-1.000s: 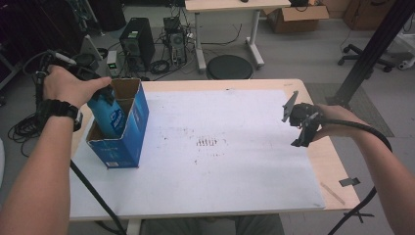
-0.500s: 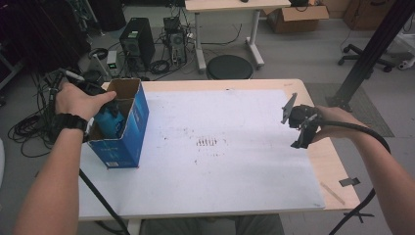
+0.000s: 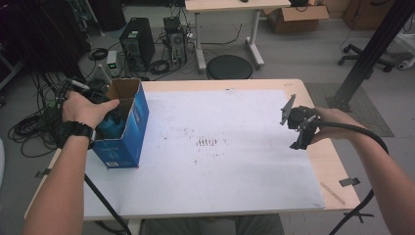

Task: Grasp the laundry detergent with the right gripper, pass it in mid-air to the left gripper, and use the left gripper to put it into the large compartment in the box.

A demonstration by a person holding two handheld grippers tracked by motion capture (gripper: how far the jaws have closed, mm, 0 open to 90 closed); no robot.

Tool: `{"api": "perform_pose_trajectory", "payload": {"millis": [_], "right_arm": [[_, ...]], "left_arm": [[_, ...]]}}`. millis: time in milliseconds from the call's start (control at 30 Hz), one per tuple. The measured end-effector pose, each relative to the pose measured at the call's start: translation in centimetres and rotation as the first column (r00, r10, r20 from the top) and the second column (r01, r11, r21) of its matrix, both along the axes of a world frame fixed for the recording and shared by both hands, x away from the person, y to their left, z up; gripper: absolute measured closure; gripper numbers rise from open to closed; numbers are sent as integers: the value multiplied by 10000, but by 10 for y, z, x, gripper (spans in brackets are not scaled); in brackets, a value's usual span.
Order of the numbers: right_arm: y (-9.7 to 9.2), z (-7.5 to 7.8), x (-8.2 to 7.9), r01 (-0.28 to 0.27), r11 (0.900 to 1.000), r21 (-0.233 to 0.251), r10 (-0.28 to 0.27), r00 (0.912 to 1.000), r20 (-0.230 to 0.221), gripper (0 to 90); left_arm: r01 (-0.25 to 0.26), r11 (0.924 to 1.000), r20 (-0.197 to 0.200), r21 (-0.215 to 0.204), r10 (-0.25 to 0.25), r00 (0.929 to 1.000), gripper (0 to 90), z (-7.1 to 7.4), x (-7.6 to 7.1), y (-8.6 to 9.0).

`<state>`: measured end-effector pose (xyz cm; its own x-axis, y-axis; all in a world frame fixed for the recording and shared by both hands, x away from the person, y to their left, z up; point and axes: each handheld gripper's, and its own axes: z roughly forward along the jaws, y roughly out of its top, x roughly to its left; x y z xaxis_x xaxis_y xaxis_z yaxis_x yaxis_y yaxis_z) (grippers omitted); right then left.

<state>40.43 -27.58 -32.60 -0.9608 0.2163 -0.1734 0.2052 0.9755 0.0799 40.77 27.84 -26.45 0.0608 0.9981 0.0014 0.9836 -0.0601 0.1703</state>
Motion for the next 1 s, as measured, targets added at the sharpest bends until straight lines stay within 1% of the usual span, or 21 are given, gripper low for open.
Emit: {"api": "perform_pose_trajectory", "payload": {"millis": [133, 267, 533, 833, 900, 1000], "right_arm": [[1, 0, 0, 55, 10000, -4, -55, 10000, -15, 104], [2, 0, 0, -12, 10000, 28, 12, 10000, 8, 104], [3, -2, 0, -54, 10000, 19, 54, 10000, 17, 104], [3, -4, -2, -42, 10000, 25, 42, 10000, -86, 103], [2, -4, -2, 17, 10000, 54, -16, 10000, -71, 104], [1, -4, -2, 0, 10000, 47, 1, 10000, -81, 104]], "left_arm": [[-20, 10000, -19, -68, 20, 10000, 379, -3, 0, 0], [13, 10000, -31, -41, -13, 10000, 378, -6, -1, -2], [23, 10000, 9, -83, -23, 10000, 376, -7, -1, -1], [69, 9998, 8, -171, -69, 10000, 371, -7, -1, -4], [59, 9999, -116, -144, -61, 9999, 341, -7, -1, -4], [64, 9999, -120, -147, -65, 9999, 324, -5, -2, -3]]}}
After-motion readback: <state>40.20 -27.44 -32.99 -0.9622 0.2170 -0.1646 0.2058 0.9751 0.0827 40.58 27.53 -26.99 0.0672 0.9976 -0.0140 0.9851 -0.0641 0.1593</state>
